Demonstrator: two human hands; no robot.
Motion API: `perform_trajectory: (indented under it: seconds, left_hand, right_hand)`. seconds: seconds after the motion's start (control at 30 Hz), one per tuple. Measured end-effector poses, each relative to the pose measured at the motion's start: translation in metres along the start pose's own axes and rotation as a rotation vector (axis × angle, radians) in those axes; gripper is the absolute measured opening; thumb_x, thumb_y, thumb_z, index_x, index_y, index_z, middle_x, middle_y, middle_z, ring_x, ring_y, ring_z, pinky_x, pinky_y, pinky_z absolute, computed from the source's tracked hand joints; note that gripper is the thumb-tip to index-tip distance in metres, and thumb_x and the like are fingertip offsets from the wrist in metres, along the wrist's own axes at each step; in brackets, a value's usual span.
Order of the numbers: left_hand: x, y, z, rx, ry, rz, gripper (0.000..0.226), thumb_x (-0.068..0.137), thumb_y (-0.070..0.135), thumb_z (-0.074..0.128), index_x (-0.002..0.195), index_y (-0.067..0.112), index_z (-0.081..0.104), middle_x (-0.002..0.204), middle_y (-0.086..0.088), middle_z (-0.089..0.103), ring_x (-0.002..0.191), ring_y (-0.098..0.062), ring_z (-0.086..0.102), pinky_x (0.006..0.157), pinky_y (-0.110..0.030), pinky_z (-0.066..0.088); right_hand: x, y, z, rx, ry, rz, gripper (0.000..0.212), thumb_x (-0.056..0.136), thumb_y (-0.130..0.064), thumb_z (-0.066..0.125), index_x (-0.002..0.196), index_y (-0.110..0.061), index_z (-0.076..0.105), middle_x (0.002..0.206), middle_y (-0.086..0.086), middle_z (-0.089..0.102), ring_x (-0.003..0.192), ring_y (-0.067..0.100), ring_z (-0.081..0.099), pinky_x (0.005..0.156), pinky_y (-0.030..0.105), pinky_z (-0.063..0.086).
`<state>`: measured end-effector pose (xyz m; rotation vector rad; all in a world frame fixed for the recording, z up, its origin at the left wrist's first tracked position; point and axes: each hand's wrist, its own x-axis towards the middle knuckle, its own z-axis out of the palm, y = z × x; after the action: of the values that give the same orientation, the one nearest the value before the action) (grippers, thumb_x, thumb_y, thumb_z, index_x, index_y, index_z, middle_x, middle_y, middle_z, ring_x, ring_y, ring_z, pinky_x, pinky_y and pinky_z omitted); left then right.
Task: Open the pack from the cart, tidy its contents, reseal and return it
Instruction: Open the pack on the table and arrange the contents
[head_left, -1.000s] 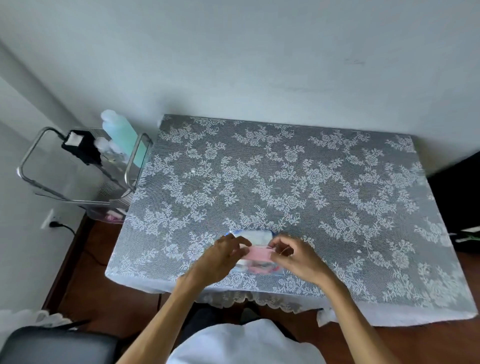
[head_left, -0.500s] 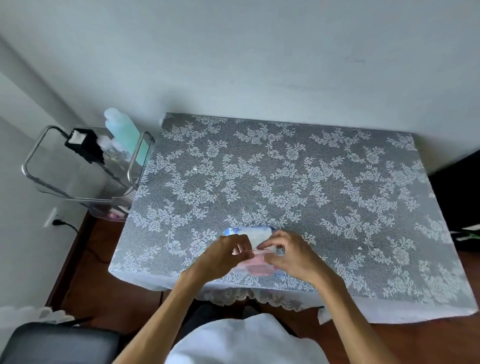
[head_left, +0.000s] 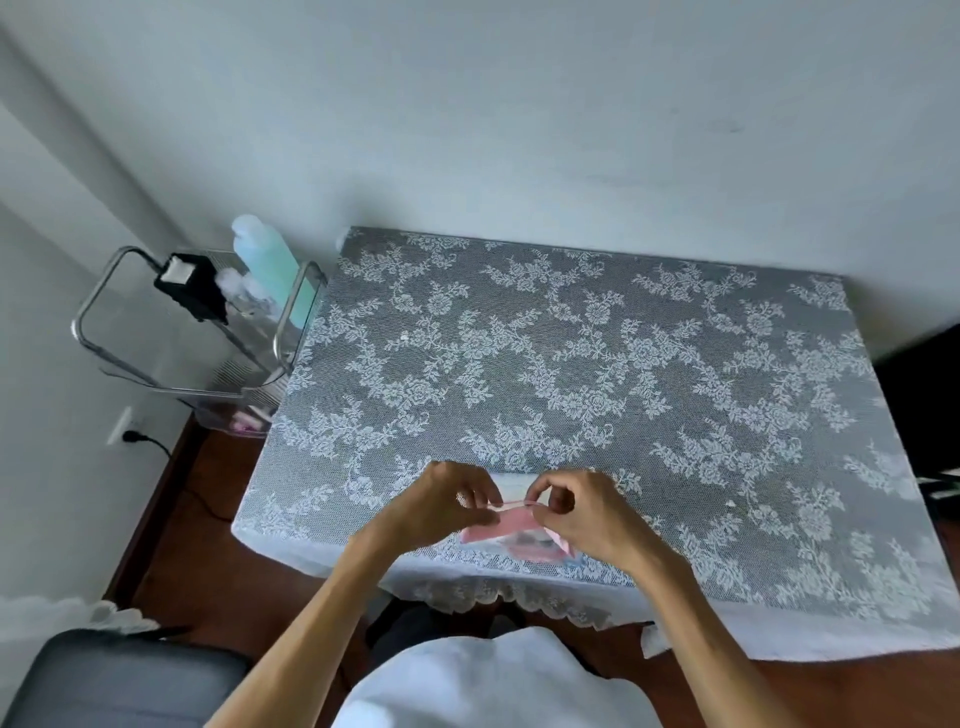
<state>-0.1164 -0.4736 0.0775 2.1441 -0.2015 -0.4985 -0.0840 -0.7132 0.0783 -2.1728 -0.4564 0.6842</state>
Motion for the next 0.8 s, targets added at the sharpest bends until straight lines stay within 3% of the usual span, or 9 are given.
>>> perform_trajectory:
  seconds: [0.13,0.3,0.5,0.63,0.7,0.8]
  left_hand:
    - [-0.004,0.005,0.003,0.034,0.056,0.061,0.01,0.081,0.014,0.078,0.088,0.019,0.072,0.074,0.019,0.062,0.073,0.005,0.061,0.062,-0.01,0.049]
    - [-0.007,0.012,0.008,0.051,0.18,0.121,0.01,0.079,0.007,0.079,0.081,0.014,0.071,0.073,0.009,0.063,0.067,-0.008,0.06,0.058,-0.015,0.049]
    - [-0.01,0.012,0.012,0.022,0.265,0.097,0.01,0.079,0.012,0.08,0.081,0.016,0.071,0.071,0.012,0.062,0.061,-0.002,0.057,0.055,-0.011,0.044]
    - [-0.012,0.008,0.004,-0.054,0.168,-0.007,0.007,0.085,0.026,0.075,0.092,0.023,0.075,0.072,0.012,0.069,0.062,0.002,0.059,0.056,-0.013,0.047]
    - [-0.015,0.006,-0.002,-0.062,0.103,-0.03,0.013,0.089,0.027,0.071,0.1,0.023,0.075,0.081,0.009,0.072,0.07,0.001,0.064,0.062,-0.015,0.052]
    - [-0.018,0.002,-0.009,-0.115,0.04,-0.074,0.021,0.088,0.019,0.072,0.109,0.015,0.074,0.091,-0.001,0.074,0.081,-0.007,0.068,0.073,-0.019,0.055]
  right_hand:
    - [0.0,-0.003,0.001,-0.09,-0.006,-0.01,0.017,0.078,-0.043,0.076,0.085,-0.051,0.062,0.064,-0.02,0.061,0.049,-0.003,0.052,0.047,0.013,0.037]
    - [-0.002,-0.005,0.003,-0.166,0.062,-0.056,0.012,0.076,-0.054,0.069,0.081,-0.045,0.062,0.062,-0.017,0.057,0.049,-0.003,0.051,0.043,0.013,0.038]
    - [-0.007,-0.009,0.006,-0.144,0.134,-0.063,0.009,0.081,-0.035,0.074,0.087,-0.036,0.067,0.071,-0.016,0.062,0.053,-0.011,0.055,0.038,0.008,0.037]
    - [-0.006,-0.007,0.001,-0.082,0.137,-0.013,0.012,0.082,-0.035,0.072,0.093,-0.032,0.069,0.073,-0.014,0.062,0.048,0.0,0.051,0.037,0.013,0.036]
    - [-0.005,-0.006,0.0,-0.081,0.115,0.012,0.013,0.084,-0.033,0.071,0.096,-0.03,0.068,0.077,-0.012,0.064,0.056,0.005,0.06,0.041,0.015,0.044]
    - [-0.006,-0.004,0.0,-0.049,0.104,0.031,0.015,0.085,-0.033,0.071,0.099,-0.029,0.068,0.086,-0.007,0.068,0.067,0.011,0.067,0.052,0.03,0.057]
